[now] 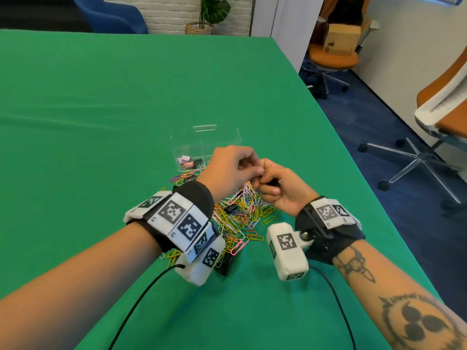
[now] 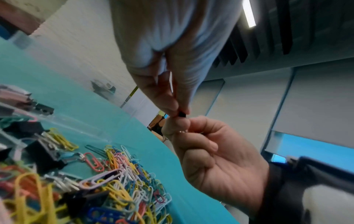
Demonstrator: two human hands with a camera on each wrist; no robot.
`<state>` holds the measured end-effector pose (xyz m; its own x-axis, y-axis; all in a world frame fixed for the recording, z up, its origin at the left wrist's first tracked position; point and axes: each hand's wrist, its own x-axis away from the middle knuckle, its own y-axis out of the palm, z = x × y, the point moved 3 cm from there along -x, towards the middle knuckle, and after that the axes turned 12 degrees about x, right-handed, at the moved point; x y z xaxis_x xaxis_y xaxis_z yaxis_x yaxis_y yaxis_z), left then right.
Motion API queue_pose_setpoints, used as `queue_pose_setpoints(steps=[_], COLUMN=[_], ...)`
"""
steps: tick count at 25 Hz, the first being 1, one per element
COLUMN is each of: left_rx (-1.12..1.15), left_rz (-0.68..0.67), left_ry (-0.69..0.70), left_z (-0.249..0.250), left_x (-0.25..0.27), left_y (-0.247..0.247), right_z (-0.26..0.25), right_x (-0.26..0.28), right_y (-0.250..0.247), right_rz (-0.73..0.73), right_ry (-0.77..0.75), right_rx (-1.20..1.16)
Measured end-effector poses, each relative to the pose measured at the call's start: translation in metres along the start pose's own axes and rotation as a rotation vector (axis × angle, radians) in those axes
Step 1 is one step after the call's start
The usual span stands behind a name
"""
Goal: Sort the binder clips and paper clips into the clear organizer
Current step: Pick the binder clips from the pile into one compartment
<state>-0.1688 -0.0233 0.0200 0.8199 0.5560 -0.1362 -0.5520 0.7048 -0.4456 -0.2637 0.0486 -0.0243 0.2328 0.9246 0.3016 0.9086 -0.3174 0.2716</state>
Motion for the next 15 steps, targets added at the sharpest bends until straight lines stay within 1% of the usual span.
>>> queue_pose_setpoints(steps=[2, 3, 5, 6, 7, 8, 9, 10, 11, 12, 13, 14, 15], left_rx=[-0.008, 0.018, 0.114, 0.18, 0.237, 0.268, 0.247, 0.164, 0.024, -0.14, -0.294, -0.423, -0.531], left_rz=[0.061, 0.056, -0.043, -0.097, -0.113, -0.08, -0.013, 0.054, 0.082, 0.055, -0.018, -0.12, -0.237], left_ry=[-0.027, -0.054, -0.146, -0.201, -0.242, -0.265, -0.269, -0.252, -0.226, -0.2, -0.168, -0.128, -0.091], left_z=[-0.004, -0.007, -0.012, -0.015, -0.017, -0.02, -0.022, -0.025, -0.03, -0.034, -0.037, -0.039, -0.043], left_x=[-0.004, -0.006, -0.007, -0.007, -0.006, -0.005, -0.004, -0.002, 0.001, 0.006, 0.012, 0.018, 0.024], left_y=[-0.002, -0.003, -0.003, -0.004, -0.008, -0.015, -0.026, -0.038, -0.048, -0.053, -0.051, -0.043, -0.03], right_z=[0.001, 0.001, 0.004, 0.005, 0.006, 0.006, 0.005, 0.003, 0.001, -0.002, -0.004, -0.003, -0.002], right_x=[0.0, 0.001, 0.003, 0.001, -0.001, -0.006, -0.011, -0.018, -0.023, -0.028, -0.032, -0.034, -0.033], right_y=[0.001, 0.001, 0.002, 0.001, -0.001, -0.004, -0.008, -0.011, -0.012, -0.009, -0.003, 0.004, 0.01], right_rz=[-0.027, -0.042, -0.041, -0.015, 0.03, 0.092, 0.158, 0.21, 0.24, 0.242, 0.208, 0.161, 0.112], right_ry=[-0.028, -0.039, -0.053, -0.057, -0.055, -0.04, -0.021, -0.005, 0.0, -0.01, -0.033, -0.053, -0.056], right_rx=[-0.022, 0.0, 0.128, 0.224, 0.327, 0.434, 0.545, 0.68, 0.855, 1.06, 1.263, 1.437, 1.558])
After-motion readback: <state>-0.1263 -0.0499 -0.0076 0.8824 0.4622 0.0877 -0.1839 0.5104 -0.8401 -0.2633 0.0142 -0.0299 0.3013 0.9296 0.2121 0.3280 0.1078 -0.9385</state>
